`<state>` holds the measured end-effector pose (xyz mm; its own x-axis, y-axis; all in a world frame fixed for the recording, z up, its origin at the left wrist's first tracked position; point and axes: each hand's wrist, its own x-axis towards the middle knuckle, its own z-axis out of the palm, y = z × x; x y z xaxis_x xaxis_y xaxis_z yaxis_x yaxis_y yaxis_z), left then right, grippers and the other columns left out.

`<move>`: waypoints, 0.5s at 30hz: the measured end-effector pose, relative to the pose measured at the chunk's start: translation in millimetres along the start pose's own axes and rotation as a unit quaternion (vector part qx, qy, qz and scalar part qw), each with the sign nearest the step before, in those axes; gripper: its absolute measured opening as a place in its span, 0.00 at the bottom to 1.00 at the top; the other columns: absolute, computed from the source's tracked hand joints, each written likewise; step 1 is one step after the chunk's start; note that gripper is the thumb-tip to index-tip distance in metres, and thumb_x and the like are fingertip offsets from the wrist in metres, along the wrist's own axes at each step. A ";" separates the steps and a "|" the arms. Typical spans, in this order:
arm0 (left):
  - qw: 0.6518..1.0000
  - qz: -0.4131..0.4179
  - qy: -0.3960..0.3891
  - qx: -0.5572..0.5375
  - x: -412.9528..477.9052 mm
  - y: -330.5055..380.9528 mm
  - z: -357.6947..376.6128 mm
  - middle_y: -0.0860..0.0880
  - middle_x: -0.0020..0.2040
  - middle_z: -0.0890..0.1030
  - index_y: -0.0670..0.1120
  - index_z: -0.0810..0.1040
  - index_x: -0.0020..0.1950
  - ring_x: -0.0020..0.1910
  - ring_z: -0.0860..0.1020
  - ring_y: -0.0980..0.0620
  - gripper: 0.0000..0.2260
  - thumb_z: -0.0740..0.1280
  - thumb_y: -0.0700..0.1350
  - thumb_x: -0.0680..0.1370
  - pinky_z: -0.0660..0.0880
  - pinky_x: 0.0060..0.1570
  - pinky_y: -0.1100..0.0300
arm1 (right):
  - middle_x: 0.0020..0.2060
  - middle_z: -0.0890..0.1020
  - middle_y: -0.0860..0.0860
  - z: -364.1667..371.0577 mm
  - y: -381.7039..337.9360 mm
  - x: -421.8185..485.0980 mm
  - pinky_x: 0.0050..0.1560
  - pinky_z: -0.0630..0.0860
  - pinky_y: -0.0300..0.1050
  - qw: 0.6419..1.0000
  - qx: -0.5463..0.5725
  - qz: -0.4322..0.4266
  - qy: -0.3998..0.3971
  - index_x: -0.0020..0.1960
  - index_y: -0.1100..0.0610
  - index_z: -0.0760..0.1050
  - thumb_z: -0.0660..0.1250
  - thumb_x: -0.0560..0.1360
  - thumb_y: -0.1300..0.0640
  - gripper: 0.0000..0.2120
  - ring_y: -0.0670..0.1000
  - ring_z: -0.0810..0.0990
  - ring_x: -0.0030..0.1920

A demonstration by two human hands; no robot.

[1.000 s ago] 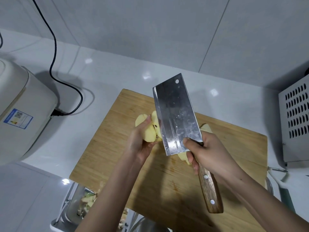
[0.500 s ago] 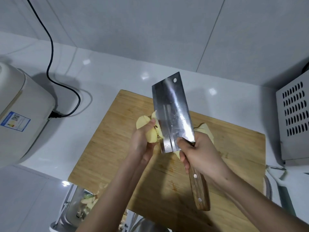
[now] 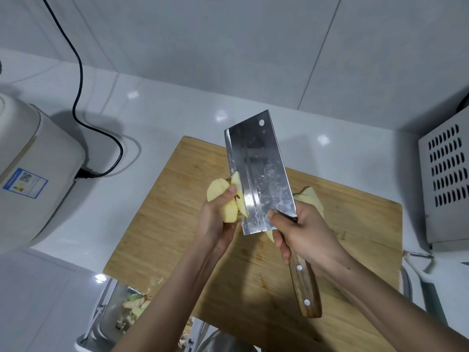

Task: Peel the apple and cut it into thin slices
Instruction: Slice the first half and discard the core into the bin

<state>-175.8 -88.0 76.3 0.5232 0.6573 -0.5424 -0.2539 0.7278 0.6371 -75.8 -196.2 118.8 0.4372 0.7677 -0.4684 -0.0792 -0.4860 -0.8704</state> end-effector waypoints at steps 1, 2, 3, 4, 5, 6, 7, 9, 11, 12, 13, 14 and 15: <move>1.000 0.004 -0.001 -0.003 -0.7 0.0 0.4 0.49 0.32 0.81 0.41 0.76 0.50 0.28 0.79 0.54 0.04 0.62 0.37 0.78 0.72 0.22 0.67 | 0.21 0.73 0.52 -0.1 -0.2 -0.1 0.19 0.69 0.40 1.000 -0.002 -0.005 -0.001 0.43 0.62 0.71 0.60 0.79 0.61 0.08 0.48 0.67 0.18; 1.000 0.005 -0.006 -0.005 -1.2 -0.1 -0.4 0.49 0.32 0.81 0.41 0.76 0.51 0.28 0.79 0.54 0.05 0.62 0.37 0.78 0.72 0.23 0.67 | 0.21 0.73 0.52 -1.2 -0.7 0.1 0.19 0.69 0.40 1.000 -0.003 -0.007 -0.006 0.43 0.63 0.71 0.60 0.79 0.61 0.08 0.48 0.67 0.18; 1.000 0.004 -0.012 -0.005 -2.2 -0.1 -2.1 0.48 0.34 0.82 0.41 0.76 0.53 0.30 0.80 0.53 0.05 0.63 0.37 0.78 0.73 0.24 0.66 | 0.21 0.73 0.52 -3.2 -1.9 0.5 0.20 0.69 0.40 1.000 -0.003 -0.005 -0.016 0.42 0.63 0.71 0.61 0.79 0.60 0.08 0.48 0.67 0.18; 1.000 0.006 -0.015 -0.002 -2.5 -0.5 -5.3 0.46 0.38 0.82 0.41 0.76 0.55 0.33 0.80 0.52 0.08 0.64 0.38 0.77 0.75 0.26 0.64 | 0.21 0.74 0.53 -5.6 -2.9 1.0 0.20 0.69 0.40 1.000 -0.001 -0.001 -0.027 0.42 0.63 0.71 0.61 0.79 0.60 0.08 0.49 0.67 0.18; 1.000 0.009 -0.018 0.002 -3.2 -0.6 -8.7 0.45 0.41 0.82 0.41 0.75 0.57 0.36 0.81 0.50 0.11 0.66 0.39 0.75 0.77 0.29 0.62 | 0.21 0.73 0.53 -7.9 -3.7 1.5 0.20 0.69 0.40 0.999 0.003 0.005 -0.038 0.42 0.63 0.70 0.61 0.79 0.60 0.08 0.49 0.67 0.17; 1.000 0.012 -0.021 0.008 -4.2 -0.4 -11.9 0.44 0.44 0.81 0.41 0.75 0.58 0.38 0.81 0.49 0.14 0.67 0.40 0.72 0.78 0.31 0.61 | 0.22 0.73 0.54 -9.8 -4.2 1.7 0.21 0.68 0.40 0.999 0.008 0.012 -0.047 0.42 0.62 0.70 0.61 0.78 0.60 0.08 0.49 0.66 0.17; 1.000 0.013 -0.020 0.015 -6.5 -0.5 -13.9 0.44 0.45 0.81 0.42 0.75 0.57 0.39 0.80 0.49 0.16 0.68 0.41 0.70 0.78 0.31 0.60 | 0.22 0.73 0.55 -11.0 -3.9 1.3 0.21 0.68 0.40 0.998 0.013 0.018 -0.055 0.41 0.62 0.70 0.62 0.78 0.61 0.08 0.49 0.66 0.17; 0.999 0.021 -0.011 0.022 -10.6 -3.3 -18.6 0.46 0.41 0.80 0.42 0.75 0.54 0.36 0.79 0.50 0.15 0.68 0.40 0.68 0.76 0.28 0.60 | 0.23 0.73 0.56 -11.1 -1.9 -0.1 0.21 0.67 0.40 0.997 0.013 0.025 -0.069 0.39 0.60 0.69 0.62 0.78 0.61 0.09 0.49 0.66 0.17; 0.999 0.029 -0.002 0.021 -16.8 -6.5 -22.2 0.47 0.38 0.79 0.42 0.74 0.53 0.33 0.78 0.51 0.13 0.68 0.39 0.69 0.76 0.28 0.61 | 0.24 0.73 0.56 -9.4 2.2 -2.7 0.21 0.67 0.40 0.996 0.013 0.031 -0.078 0.38 0.60 0.69 0.62 0.78 0.60 0.10 0.49 0.66 0.18; 0.999 0.034 0.003 0.023 -19.3 -9.0 -24.5 0.48 0.37 0.79 0.42 0.74 0.53 0.33 0.78 0.52 0.12 0.68 0.39 0.71 0.75 0.28 0.61 | 0.24 0.73 0.56 -8.4 5.0 -3.8 0.21 0.67 0.39 0.996 0.015 0.033 -0.082 0.38 0.60 0.69 0.62 0.78 0.60 0.10 0.49 0.65 0.17; 0.999 0.037 0.007 0.025 -22.0 -11.9 -26.7 0.48 0.36 0.79 0.42 0.74 0.53 0.33 0.78 0.52 0.09 0.67 0.38 0.73 0.75 0.28 0.60 | 0.23 0.72 0.56 -7.5 7.7 -5.1 0.20 0.66 0.39 0.995 0.019 0.035 -0.087 0.38 0.60 0.69 0.62 0.78 0.60 0.10 0.49 0.65 0.17; 0.999 0.040 0.012 0.025 -25.3 -14.4 -28.8 0.49 0.35 0.79 0.42 0.73 0.52 0.32 0.78 0.53 0.07 0.65 0.37 0.74 0.75 0.28 0.61 | 0.23 0.72 0.55 -6.8 10.3 -6.2 0.19 0.65 0.38 0.995 0.022 0.037 -0.092 0.38 0.60 0.69 0.62 0.78 0.60 0.11 0.49 0.65 0.17; 0.999 0.045 0.014 0.021 -29.6 -16.4 -29.8 0.50 0.35 0.79 0.42 0.73 0.51 0.32 0.78 0.53 0.06 0.65 0.37 0.75 0.75 0.28 0.61 | 0.23 0.72 0.55 -6.7 12.0 -7.4 0.19 0.65 0.37 0.994 0.022 0.040 -0.100 0.37 0.61 0.69 0.62 0.78 0.60 0.11 0.49 0.64 0.17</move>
<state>-211.4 -113.5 65.6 0.4759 0.7260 -0.4964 -0.2639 0.6564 0.7068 -74.1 -210.5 112.9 0.2424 0.7969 -0.5534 -0.1471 -0.5336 -0.8328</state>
